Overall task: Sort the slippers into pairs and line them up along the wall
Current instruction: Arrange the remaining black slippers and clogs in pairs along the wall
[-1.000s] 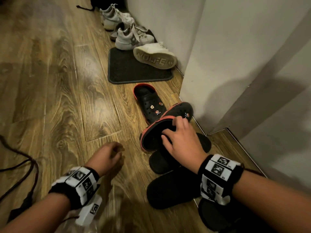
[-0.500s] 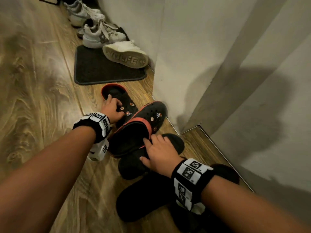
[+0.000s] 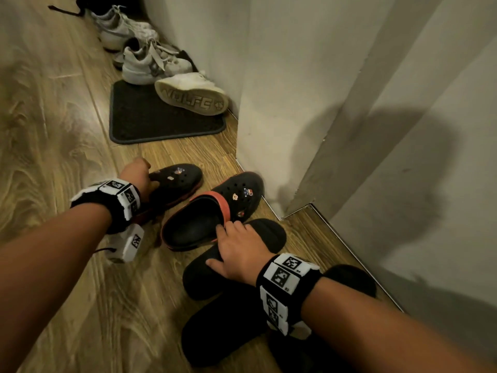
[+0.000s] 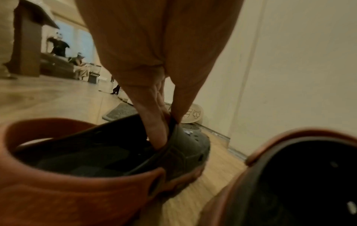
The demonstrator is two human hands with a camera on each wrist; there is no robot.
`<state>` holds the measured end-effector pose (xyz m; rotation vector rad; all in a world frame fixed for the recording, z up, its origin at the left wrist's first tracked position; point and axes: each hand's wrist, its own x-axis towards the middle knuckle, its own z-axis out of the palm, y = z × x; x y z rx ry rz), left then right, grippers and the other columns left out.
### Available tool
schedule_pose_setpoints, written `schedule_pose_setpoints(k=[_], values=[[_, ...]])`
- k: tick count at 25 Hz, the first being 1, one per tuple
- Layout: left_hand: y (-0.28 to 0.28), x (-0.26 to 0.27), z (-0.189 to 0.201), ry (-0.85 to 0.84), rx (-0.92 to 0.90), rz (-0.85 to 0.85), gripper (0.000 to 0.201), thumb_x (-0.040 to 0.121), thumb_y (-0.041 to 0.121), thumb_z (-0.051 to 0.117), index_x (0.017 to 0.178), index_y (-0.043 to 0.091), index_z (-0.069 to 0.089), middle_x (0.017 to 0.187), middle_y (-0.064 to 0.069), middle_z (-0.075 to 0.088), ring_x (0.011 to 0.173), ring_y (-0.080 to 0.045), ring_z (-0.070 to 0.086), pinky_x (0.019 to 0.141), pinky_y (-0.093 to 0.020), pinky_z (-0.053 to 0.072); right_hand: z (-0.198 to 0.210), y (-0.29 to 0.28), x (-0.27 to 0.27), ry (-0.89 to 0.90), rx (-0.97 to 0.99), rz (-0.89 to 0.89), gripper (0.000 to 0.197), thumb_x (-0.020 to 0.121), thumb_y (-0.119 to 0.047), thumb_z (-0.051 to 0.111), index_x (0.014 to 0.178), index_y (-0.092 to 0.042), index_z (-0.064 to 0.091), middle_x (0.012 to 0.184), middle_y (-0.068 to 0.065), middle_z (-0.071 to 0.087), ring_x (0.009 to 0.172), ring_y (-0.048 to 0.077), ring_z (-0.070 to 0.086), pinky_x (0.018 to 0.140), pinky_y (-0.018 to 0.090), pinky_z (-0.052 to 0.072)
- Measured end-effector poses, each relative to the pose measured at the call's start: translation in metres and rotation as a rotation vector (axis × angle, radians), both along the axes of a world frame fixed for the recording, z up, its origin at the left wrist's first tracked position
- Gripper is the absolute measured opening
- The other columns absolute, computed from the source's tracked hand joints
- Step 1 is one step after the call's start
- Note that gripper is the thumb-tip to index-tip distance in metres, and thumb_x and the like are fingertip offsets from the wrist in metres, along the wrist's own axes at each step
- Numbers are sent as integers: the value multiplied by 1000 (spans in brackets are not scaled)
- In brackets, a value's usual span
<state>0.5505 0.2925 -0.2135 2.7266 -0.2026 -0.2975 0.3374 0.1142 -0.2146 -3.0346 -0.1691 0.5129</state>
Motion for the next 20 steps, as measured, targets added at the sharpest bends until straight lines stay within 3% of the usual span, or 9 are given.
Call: schedule_pose_setpoints(k=[2, 6, 9, 12, 15, 17, 20], values=[[-10, -10, -6, 18, -191, 27, 50, 85, 5, 64, 127, -2, 39, 106, -23, 66, 91, -39, 65, 69, -35, 55, -1, 3, 1, -3, -6, 2, 77, 88, -55, 53, 141, -2, 34, 136, 17, 44, 124, 33, 40, 108, 45, 31], [-32, -22, -19, 105, -243, -160, 68, 85, 5, 65, 141, -1, 27, 118, -10, 68, 115, -27, 59, 102, -34, 39, -5, 1, 0, 18, -32, 43, 84, 89, -56, 50, 151, -9, 18, 143, 18, 37, 131, 35, 33, 110, 47, 27], [-41, -25, -20, 136, -222, -229, 77, 84, 11, 68, 146, 3, 22, 123, -3, 67, 123, -21, 54, 108, -32, 34, -7, 0, -3, 29, -60, 58, 79, 91, -57, 46, 152, -18, 15, 142, 22, 37, 131, 38, 31, 109, 49, 26], [-46, -23, -19, 135, -209, -277, 75, 84, 6, 66, 145, 10, 23, 128, -2, 64, 125, -22, 54, 110, -35, 36, -10, 4, -6, 38, -54, 59, 74, 93, -56, 43, 152, -19, 18, 139, 23, 38, 128, 39, 32, 107, 49, 27], [-49, -23, -14, 207, -128, -334, 87, 87, 2, 58, 152, 12, 2, 145, -1, 49, 139, -22, 40, 115, -32, 29, -11, 5, -10, 45, -56, 54, 73, 94, -55, 42, 151, -15, 19, 141, 23, 36, 131, 39, 31, 109, 49, 26], [-53, -30, -9, 214, -53, -366, 90, 89, 3, 54, 152, 12, -10, 153, -4, 37, 143, -21, 33, 115, -28, 24, -11, 4, -12, 73, -63, 47, 75, 95, -54, 42, 152, -13, 17, 150, 26, 27, 140, 41, 22, 116, 49, 19], [-52, -50, -5, 186, -25, -293, 81, 92, 8, 49, 152, 9, -6, 146, -24, 43, 135, -31, 43, 114, -35, 31, -10, 7, -17, 120, -63, 42, 76, 95, -53, 41, 152, -9, 18, 158, 26, 12, 147, 41, 7, 121, 50, 8]])
